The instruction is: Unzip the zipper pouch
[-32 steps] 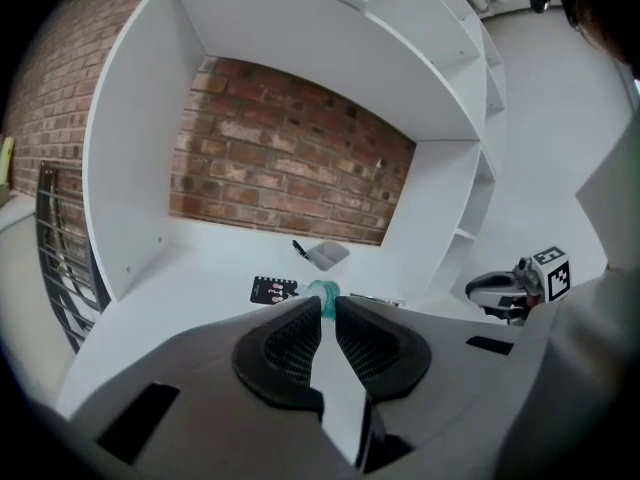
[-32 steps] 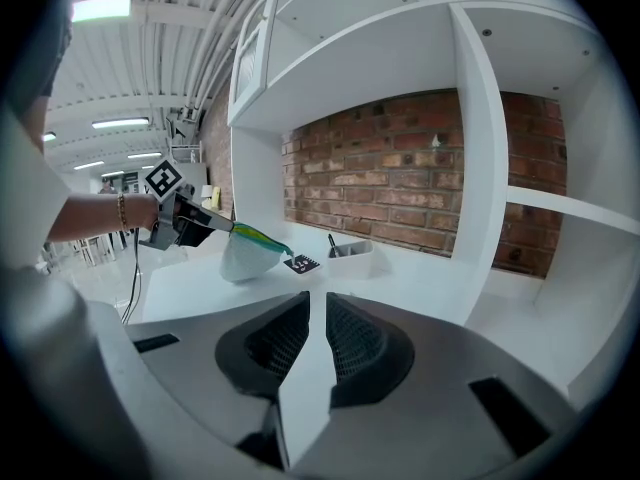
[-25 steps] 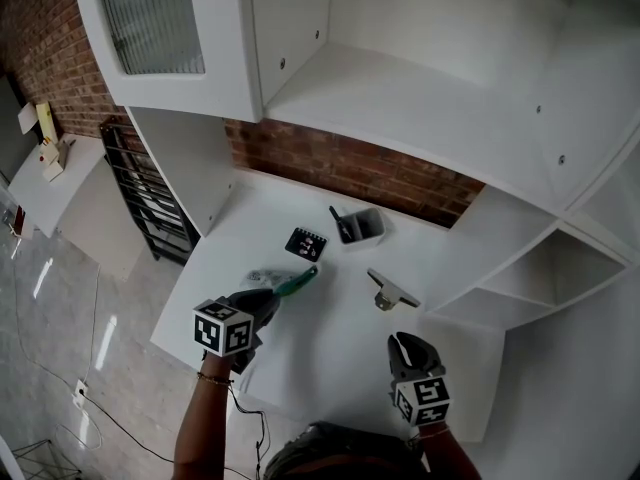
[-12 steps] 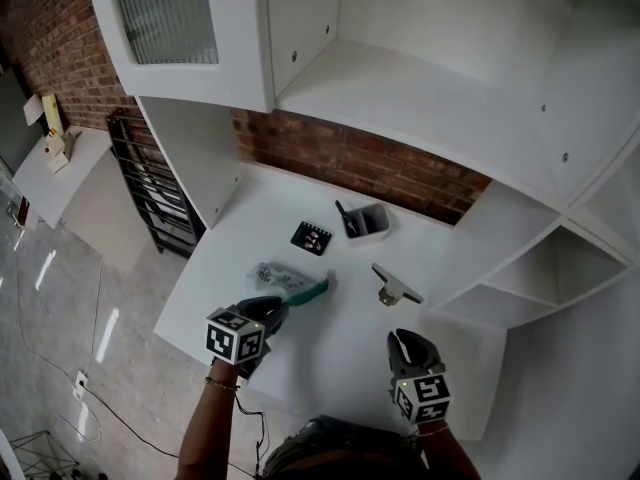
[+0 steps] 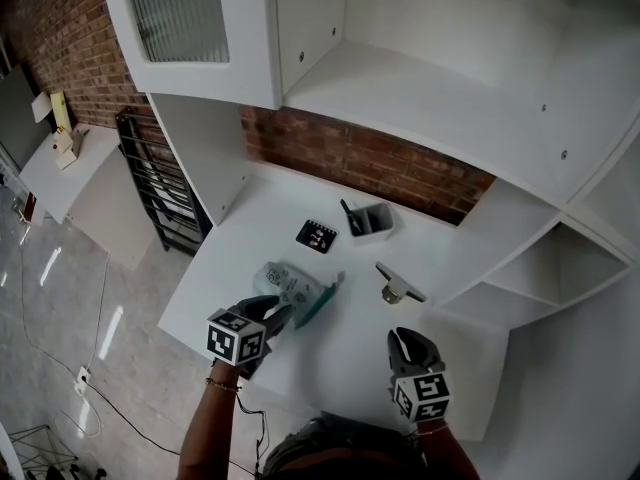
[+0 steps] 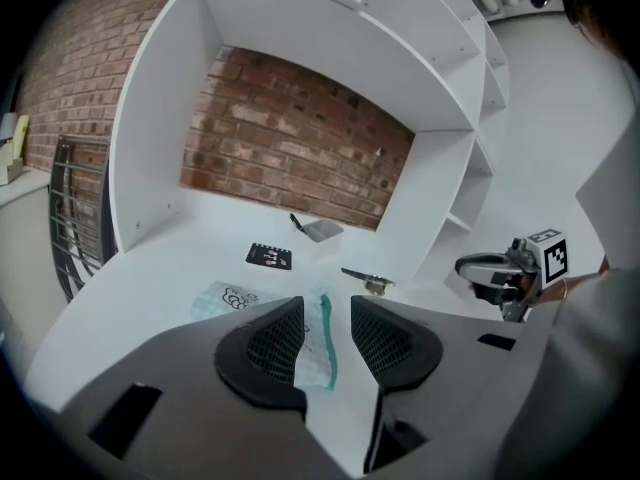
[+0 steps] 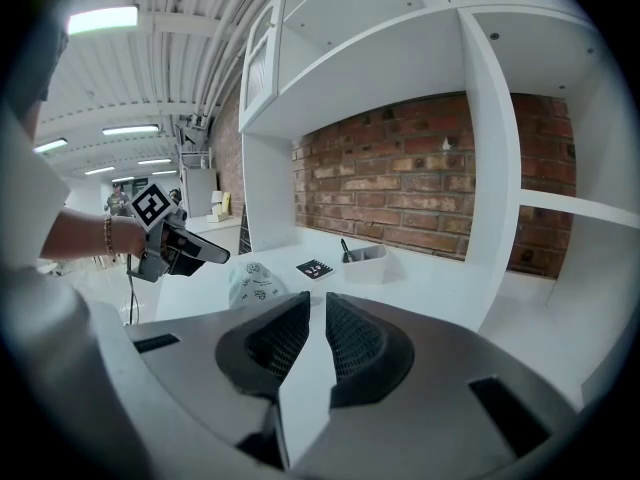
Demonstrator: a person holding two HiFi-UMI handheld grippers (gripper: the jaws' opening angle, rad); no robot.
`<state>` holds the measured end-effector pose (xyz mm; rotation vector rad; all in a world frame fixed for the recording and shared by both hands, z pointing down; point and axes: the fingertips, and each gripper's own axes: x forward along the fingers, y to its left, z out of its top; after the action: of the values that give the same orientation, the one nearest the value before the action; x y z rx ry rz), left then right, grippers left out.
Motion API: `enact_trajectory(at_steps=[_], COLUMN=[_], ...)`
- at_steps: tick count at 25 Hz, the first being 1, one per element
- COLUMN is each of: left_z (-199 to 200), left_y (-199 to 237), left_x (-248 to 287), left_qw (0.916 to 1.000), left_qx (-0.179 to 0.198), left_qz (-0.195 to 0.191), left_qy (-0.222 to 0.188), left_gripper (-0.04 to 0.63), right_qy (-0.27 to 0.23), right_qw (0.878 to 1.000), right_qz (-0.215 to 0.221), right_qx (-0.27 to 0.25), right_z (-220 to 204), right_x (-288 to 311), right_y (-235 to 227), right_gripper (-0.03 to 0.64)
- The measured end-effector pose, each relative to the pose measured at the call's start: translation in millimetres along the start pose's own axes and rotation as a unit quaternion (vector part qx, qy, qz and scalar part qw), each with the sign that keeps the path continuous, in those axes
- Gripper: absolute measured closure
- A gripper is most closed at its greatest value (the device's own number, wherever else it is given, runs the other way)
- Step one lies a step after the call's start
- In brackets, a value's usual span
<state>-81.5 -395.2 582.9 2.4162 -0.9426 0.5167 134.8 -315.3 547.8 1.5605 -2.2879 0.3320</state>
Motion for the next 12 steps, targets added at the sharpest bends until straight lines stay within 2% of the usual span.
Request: enact_trajectory(at_steps=[7,12], left_z=[7,5], left_y=[-7,-25], left_x=[-20,-42], left_qw=[0.9995,0.9984], left_qx=[0.003,0.033], left_qz=[0.020,0.027], left_qy=[-0.026,-0.038], left_gripper=[0.456,0.459], right_qy=[-0.010,-0.022], right_qw=[1.000,1.000], right_qz=[0.004,0.020], right_qx=[0.008,0.007], right_z=[3,8], right_x=[-8,-14], right_y=[5,20], right_gripper=[0.568,0.574])
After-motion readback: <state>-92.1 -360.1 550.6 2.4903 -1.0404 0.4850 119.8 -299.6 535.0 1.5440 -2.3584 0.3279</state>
